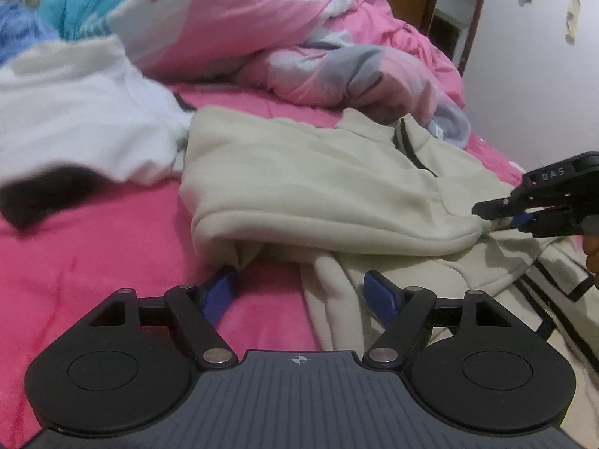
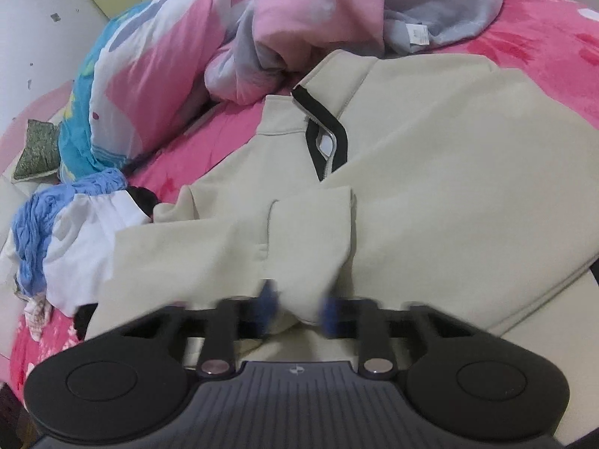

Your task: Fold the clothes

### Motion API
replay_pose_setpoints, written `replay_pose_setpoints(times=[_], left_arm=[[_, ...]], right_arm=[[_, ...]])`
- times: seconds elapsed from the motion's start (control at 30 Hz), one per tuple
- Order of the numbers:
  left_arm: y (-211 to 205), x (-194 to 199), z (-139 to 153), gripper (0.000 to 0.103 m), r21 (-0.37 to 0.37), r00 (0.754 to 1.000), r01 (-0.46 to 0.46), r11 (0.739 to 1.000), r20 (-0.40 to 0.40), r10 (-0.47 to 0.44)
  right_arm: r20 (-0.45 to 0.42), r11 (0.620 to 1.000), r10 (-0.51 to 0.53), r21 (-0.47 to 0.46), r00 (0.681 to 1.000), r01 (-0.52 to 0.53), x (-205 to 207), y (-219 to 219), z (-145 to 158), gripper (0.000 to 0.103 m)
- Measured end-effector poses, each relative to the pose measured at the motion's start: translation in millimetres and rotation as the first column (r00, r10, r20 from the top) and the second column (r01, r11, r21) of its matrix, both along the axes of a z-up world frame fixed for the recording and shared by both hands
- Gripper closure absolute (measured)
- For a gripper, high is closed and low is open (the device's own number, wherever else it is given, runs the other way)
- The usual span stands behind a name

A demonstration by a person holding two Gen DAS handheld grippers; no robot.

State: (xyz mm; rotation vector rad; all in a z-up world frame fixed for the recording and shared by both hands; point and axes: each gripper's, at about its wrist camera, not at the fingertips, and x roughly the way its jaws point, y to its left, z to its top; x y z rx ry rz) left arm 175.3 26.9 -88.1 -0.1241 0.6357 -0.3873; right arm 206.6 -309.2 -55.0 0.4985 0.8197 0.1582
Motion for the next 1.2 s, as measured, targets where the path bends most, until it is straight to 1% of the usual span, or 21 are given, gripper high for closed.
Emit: replay_pose_setpoints(times=[0.07, 0.13, 0.2, 0.3, 0.4, 0.43, 0.5, 0.53, 0.57, 0.63, 0.67, 0.73, 0.77, 0.83, 0.93, 1.0, 1.03, 1.07, 1.1, 1.17, 1.2], left_arm=[[2, 0, 0, 0.028, -0.015, 1.000, -0.003, 1.000, -0.003, 0.003], [5, -1, -1, 0.028, -0.031, 1.000, -0.005, 1.000, -0.006, 0.005], [6, -1, 0, 0.028, -0.035, 1.000, -0.012, 0.999, -0.003, 0.012], [2, 0, 5, 0.028, -0.003, 0.999, -0.029, 1.000, 0.026, 0.029], [-3, 3, 10, 0.029, 0.036, 0.997, -0.047, 0.998, 0.058, 0.045], [-4, 3, 11, 0.031, 0.045, 0.997, -0.044, 0.998, 0.062, 0.041], [-7, 2, 10, 0.040, 0.061, 0.997, -0.033, 0.998, 0.068, 0.029], [-8, 2, 10, 0.051, 0.069, 0.997, -0.027, 0.997, 0.070, 0.023], [-9, 2, 10, 0.059, 0.077, 0.997, -0.022, 0.997, 0.073, 0.016], [-10, 1, 10, 0.074, 0.091, 0.997, -0.024, 0.996, 0.074, 0.018], [-9, 1, 11, 0.076, 0.097, 0.997, -0.035, 0.995, 0.071, 0.028], [-6, 1, 9, 0.081, 0.083, 0.998, -0.041, 0.996, 0.056, 0.037], [-5, 0, 8, 0.081, 0.077, 0.998, -0.043, 0.996, 0.048, 0.040], [-5, -1, 7, 0.081, 0.082, 0.998, -0.049, 0.995, 0.049, 0.045], [-5, -3, 5, 0.081, 0.088, 0.998, -0.055, 0.995, 0.047, 0.051], [-4, -1, 4, 0.081, 0.083, 0.998, -0.055, 0.995, 0.038, 0.052], [-4, -2, 4, 0.081, 0.086, 0.998, -0.055, 0.995, 0.039, 0.051], [-4, -2, 4, 0.081, 0.091, 0.998, -0.054, 0.994, 0.043, 0.051], [-5, -3, 5, 0.081, 0.095, 0.998, -0.054, 0.994, 0.046, 0.050], [-4, -4, 5, 0.081, 0.101, 0.998, -0.053, 0.994, 0.051, 0.048], [-4, -4, 5, 0.081, 0.100, 0.998, -0.051, 0.994, 0.047, 0.047]], right_arm=[[0.037, 1.000, -0.001, 0.000, 0.999, 0.001, -4, -2, 11, 0.084], [0.145, 0.999, -0.030, -0.014, 0.989, 0.033, -13, -11, 39, 0.084], [0.237, 0.997, -0.076, -0.010, 0.968, 0.081, -22, -25, 65, 0.084], [0.340, 0.987, -0.137, -0.032, 0.930, 0.157, -32, -48, 96, 0.084], [0.371, 0.982, -0.161, -0.035, 0.915, 0.187, -33, -64, 106, 0.084], [0.379, 0.981, -0.163, -0.037, 0.911, 0.191, -32, -68, 108, 0.084], [0.395, 0.979, -0.166, -0.042, 0.903, 0.199, -32, -76, 112, 0.084], [0.399, 0.980, -0.163, -0.040, 0.902, 0.194, -30, -78, 113, 0.084], [0.402, 0.981, -0.159, -0.039, 0.902, 0.191, -30, -81, 114, 0.084], [0.412, 0.982, -0.154, -0.040, 0.898, 0.187, -31, -85, 115, 0.085], [0.419, 0.982, -0.152, -0.040, 0.895, 0.185, -31, -87, 116, 0.085], [0.446, 0.981, -0.162, -0.027, 0.881, 0.193, -36, -94, 118, 0.085], [0.453, 0.980, -0.170, -0.018, 0.875, 0.200, -40, -100, 117, 0.085], [0.440, 0.975, -0.200, 0.001, 0.875, 0.223, -43, -112, 108, 0.085], [0.331, 0.969, -0.232, -0.008, 0.915, 0.248, -38, -132, 69, 0.084], [0.209, 0.965, -0.248, -0.037, 0.946, 0.261, -26, -141, 33, 0.084], [0.136, 0.959, -0.270, -0.054, 0.953, 0.280, -20, -146, 12, 0.084], [0.097, 0.954, -0.292, -0.042, 0.952, 0.297, -18, -151, -1, 0.084], [0.083, 0.951, -0.307, -0.003, 0.948, 0.308, -20, -157, -9, 0.084], [0.131, 0.947, -0.319, 0.074, 0.939, 0.312, -28, -162, -4, 0.084], [0.175, 0.951, -0.308, 0.084, 0.935, 0.297, -32, -160, 3, 0.084]])
